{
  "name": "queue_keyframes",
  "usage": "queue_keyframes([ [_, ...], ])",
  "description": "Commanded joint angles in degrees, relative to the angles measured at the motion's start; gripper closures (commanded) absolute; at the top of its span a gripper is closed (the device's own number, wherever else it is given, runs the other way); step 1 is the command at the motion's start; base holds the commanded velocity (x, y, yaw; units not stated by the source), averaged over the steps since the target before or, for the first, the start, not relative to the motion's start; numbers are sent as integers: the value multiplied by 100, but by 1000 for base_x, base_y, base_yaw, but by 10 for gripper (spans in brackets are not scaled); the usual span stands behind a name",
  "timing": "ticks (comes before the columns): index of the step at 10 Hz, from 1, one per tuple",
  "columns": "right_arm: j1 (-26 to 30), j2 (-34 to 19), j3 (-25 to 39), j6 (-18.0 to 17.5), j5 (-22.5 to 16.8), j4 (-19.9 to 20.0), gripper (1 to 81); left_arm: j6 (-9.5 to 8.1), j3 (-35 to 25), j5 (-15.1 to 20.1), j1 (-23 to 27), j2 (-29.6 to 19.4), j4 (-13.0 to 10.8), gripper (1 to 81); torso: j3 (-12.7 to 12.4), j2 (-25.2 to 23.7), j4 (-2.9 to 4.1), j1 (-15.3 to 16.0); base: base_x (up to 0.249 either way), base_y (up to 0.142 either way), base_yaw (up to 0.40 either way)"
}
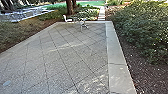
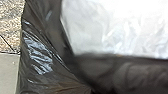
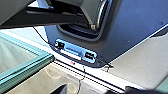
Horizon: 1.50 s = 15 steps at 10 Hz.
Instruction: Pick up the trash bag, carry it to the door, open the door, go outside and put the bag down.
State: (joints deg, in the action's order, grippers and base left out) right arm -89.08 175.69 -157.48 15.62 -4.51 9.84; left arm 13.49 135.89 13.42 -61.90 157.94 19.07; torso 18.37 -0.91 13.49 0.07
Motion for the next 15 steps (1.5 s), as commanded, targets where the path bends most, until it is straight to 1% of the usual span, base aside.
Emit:
queue_keyframes([
  [1, -10, 118, 122, 12, -498, 9, 10, 22, 61, 969, 999, -420, 369, 811, 0, 0, 0, 0, 0, 0, 0],
  [3, -27, 109, 122, 12, -445, 9, 10, 30, 61, 1231, 1473, -534, 553, 811, 2, 0, 0, 2, 0, 0, 0],
  [5, -27, 109, 131, 12, -445, 9, 10, 22, 70, 1312, 1922, -674, 746, 811, 4, 0, 0, 2, 0, 0, 0],
  [6, -27, 109, 131, 12, -445, 1, 10, 22, 70, 1435, 2124, -720, 800, 811, 4, 2, 0, 2, 0, 0, 0],
  [7, -27, 109, 122, 12, -445, -8, 10, 22, 70, 1725, 2352, -790, 879, 811, 6, 2, 0, 4, 0, 0, 0],
  [8, -44, 100, 122, 12, -445, -17, 10, 22, 70, 1778, 2528, -808, 950, 811, 547, 5, 0, 4, 0, 0, 0],
  [9, -45, 91, 131, 12, -445, -8, 10, 22, 70, 1839, 2669, -808, 985, 811, 598, 5, 0, 2, 0, 0, 0],
  [10, -36, 91, 130, 12, -445, -17, 10, 13, 95, 1892, 2767, -799, 1011, 811, 722, 5, 0, 2, 0, 0, 0],
  [11, -45, 83, 104, 12, -445, -8, 10, 13, 149, 1901, 2837, -799, 1020, 811, 910, 5, 0, 4, 0, 0, 0],
  [12, -88, 14, 96, 12, -446, 0, 10, 21, 305, 1901, 2872, -781, 1020, 811, 905, 7, 0, 6, 0, 0, 0],
  [13, -150, -67, 96, 12, -445, 27, 10, 13, 412, 1910, 2881, -764, 1003, 811, 745, 9, 0, 6, 0, 0, 0],
  [15, -264, -295, 87, 3, -445, 36, 10, 22, 685, 1910, 2881, -676, 959, 811, 867, 11, 0, 9, 0, 0, 0],
])
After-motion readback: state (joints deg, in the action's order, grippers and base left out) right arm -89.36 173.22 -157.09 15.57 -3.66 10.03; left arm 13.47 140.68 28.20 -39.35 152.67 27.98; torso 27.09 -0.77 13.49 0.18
